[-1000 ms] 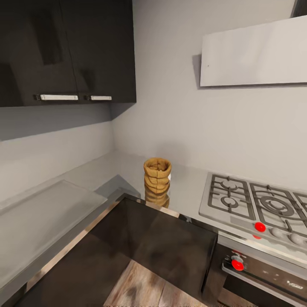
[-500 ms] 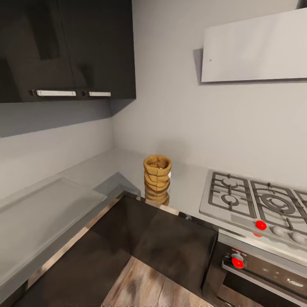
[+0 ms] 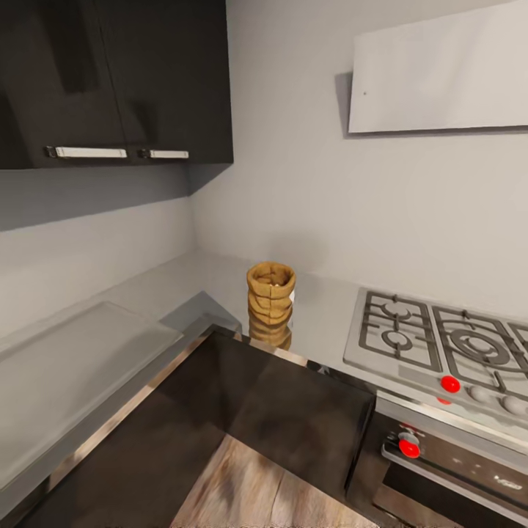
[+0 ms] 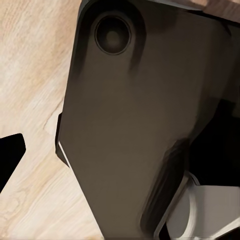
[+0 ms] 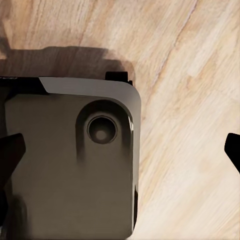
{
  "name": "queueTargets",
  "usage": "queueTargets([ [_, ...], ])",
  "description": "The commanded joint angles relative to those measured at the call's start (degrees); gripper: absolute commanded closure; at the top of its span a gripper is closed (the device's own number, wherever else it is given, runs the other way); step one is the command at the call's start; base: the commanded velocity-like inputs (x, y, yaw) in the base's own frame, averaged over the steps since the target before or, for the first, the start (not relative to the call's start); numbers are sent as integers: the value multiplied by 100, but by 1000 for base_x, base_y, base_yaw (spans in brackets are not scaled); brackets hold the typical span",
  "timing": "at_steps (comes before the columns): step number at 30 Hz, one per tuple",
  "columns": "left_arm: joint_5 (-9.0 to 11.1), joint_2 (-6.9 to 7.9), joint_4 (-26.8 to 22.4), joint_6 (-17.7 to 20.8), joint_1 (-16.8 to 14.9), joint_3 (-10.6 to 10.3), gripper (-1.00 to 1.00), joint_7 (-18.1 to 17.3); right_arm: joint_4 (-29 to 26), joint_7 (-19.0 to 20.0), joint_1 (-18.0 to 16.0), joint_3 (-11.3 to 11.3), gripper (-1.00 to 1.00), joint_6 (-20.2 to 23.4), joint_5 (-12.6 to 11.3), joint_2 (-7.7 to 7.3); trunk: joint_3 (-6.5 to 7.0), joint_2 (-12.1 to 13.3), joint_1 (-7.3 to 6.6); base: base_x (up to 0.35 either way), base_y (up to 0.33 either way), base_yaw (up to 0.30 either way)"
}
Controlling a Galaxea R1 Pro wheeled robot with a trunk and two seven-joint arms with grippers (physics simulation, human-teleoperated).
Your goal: In the kitchen, take the popcorn bag from the countertop, put it into the microwave, and heat it until the popcorn is cooked so the cooked popcorn ends up inside the bag.
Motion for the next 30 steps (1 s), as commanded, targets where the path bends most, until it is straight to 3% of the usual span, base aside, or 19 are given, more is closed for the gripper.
queueTargets([
  [1, 26, -2, -6, -11, 1, 9, -100, 4, 17, 14, -8, -49, -100, -35, 52, -2, -15, -4, 0, 0, 0, 0],
  [30, 26, -3, -7, -11, 1, 9, -100, 4, 15, 14, -8, -49, -100, -35, 48, -10, -277, -4, 0, 0, 0, 0],
])
